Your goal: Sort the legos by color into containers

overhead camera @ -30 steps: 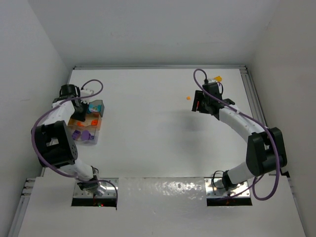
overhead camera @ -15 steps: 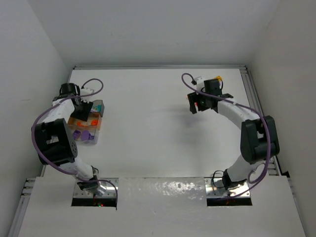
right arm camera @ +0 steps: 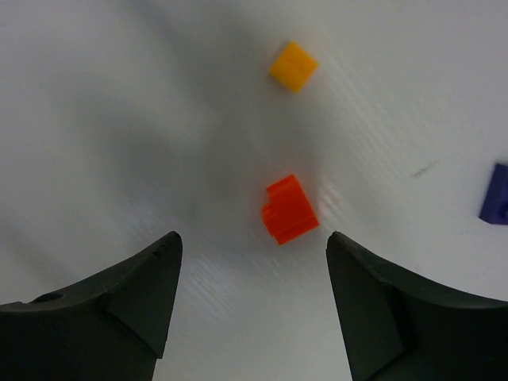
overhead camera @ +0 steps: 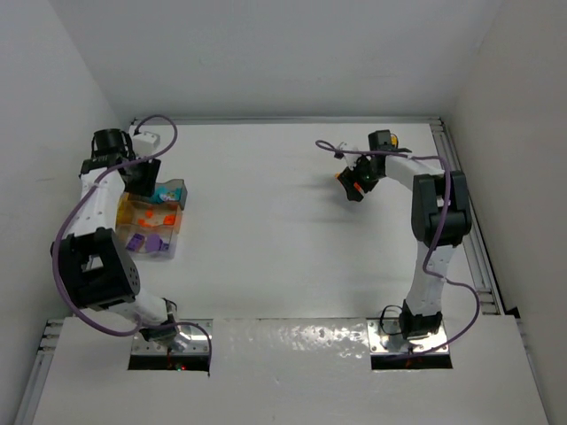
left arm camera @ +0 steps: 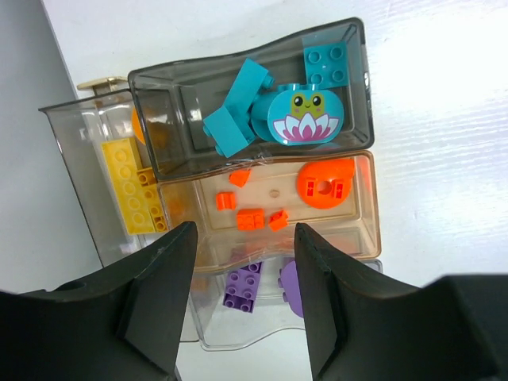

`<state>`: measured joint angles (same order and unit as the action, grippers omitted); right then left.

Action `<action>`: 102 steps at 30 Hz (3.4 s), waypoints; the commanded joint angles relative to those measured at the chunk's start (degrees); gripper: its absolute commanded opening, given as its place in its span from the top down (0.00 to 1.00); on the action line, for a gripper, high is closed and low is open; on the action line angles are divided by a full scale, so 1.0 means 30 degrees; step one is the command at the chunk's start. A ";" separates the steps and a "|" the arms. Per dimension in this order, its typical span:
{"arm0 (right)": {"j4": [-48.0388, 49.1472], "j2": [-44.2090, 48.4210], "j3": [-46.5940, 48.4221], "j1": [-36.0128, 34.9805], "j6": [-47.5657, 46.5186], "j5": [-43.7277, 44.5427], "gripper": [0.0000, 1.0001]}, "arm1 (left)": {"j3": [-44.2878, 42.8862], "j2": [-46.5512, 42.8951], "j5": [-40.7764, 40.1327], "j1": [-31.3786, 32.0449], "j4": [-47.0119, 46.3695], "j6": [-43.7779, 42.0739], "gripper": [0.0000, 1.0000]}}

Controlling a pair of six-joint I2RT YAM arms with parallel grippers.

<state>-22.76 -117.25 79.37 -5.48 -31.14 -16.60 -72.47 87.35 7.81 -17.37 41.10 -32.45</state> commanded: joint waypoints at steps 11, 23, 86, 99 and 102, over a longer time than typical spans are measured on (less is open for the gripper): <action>-0.2139 -0.1608 0.1667 0.1384 -0.4622 -0.3048 0.30 | -0.1068 -0.0670 0.0998 -0.0100 0.0596 0.0767 0.50; -0.2196 -0.3044 0.2634 0.1532 -0.5734 -0.4838 0.40 | -0.2240 -0.0026 0.0940 -0.0071 0.0948 0.0914 0.50; 1.6582 0.9904 -0.9436 -1.0743 0.3728 -0.3255 1.00 | -0.0630 0.0707 1.4182 1.1765 -0.4150 1.1313 0.60; 1.6494 1.0021 -0.9436 -1.0802 0.3523 -0.3636 1.00 | -0.0864 0.1146 1.2161 1.1794 -0.3770 1.1138 0.54; 1.6436 1.0021 -0.9407 -1.0802 0.3406 -0.3607 1.00 | -0.0922 0.1205 1.2307 1.1794 -0.3857 1.1342 0.63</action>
<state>23.94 -88.55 49.98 -37.34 -20.80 -25.80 -74.43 90.89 45.17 17.54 30.35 1.17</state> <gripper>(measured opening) 0.179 0.381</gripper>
